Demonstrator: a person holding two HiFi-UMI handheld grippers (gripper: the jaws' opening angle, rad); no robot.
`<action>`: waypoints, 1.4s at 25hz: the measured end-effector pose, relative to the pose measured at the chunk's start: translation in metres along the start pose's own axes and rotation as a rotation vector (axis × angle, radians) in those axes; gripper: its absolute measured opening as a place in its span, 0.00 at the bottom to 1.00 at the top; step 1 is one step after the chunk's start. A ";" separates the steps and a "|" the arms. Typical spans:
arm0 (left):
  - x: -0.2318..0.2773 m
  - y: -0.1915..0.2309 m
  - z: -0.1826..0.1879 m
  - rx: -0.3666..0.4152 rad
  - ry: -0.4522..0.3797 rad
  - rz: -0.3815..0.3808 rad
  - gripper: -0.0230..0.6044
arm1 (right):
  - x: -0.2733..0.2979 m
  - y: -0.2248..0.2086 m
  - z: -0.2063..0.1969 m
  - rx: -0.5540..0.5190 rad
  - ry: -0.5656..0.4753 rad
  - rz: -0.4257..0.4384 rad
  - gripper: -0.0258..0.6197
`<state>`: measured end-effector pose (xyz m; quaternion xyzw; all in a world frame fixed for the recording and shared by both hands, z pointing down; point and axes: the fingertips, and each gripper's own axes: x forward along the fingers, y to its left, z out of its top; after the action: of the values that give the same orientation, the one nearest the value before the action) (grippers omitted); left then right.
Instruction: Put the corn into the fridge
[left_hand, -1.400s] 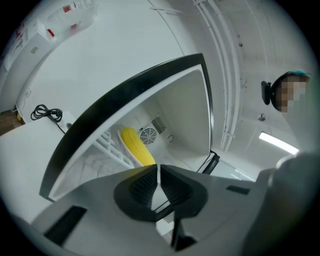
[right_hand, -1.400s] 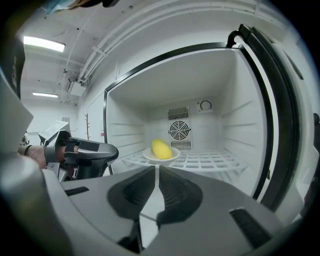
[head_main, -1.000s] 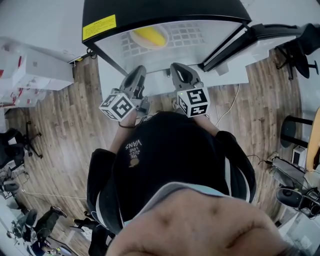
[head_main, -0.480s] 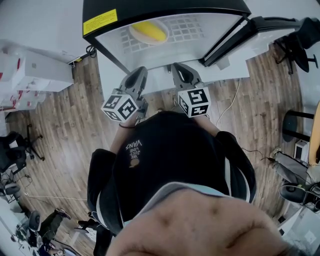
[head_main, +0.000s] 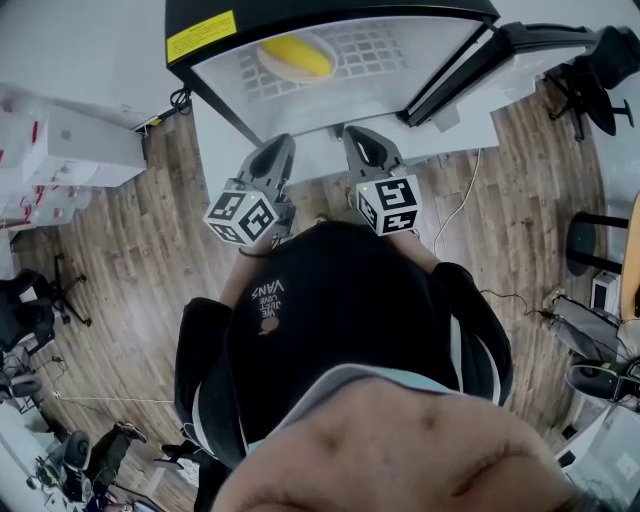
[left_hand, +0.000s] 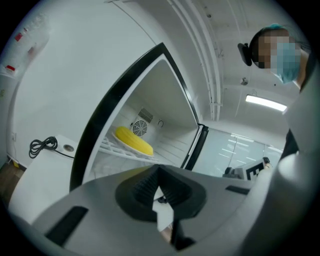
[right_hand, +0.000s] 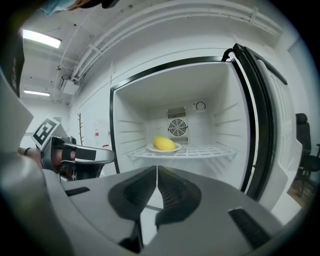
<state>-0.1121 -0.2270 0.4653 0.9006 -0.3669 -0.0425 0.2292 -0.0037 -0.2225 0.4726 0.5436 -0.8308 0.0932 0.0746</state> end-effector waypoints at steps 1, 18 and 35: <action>0.000 -0.001 -0.001 0.009 0.003 0.000 0.06 | -0.001 0.000 -0.001 -0.001 0.001 -0.002 0.07; -0.004 0.000 -0.010 0.065 0.036 0.018 0.06 | -0.002 0.004 -0.006 -0.021 0.019 -0.004 0.06; -0.005 0.004 -0.012 0.040 0.029 0.014 0.06 | -0.002 0.004 -0.008 -0.036 0.022 -0.020 0.06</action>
<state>-0.1155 -0.2213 0.4772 0.9029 -0.3706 -0.0207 0.2169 -0.0064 -0.2175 0.4797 0.5494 -0.8259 0.0834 0.0947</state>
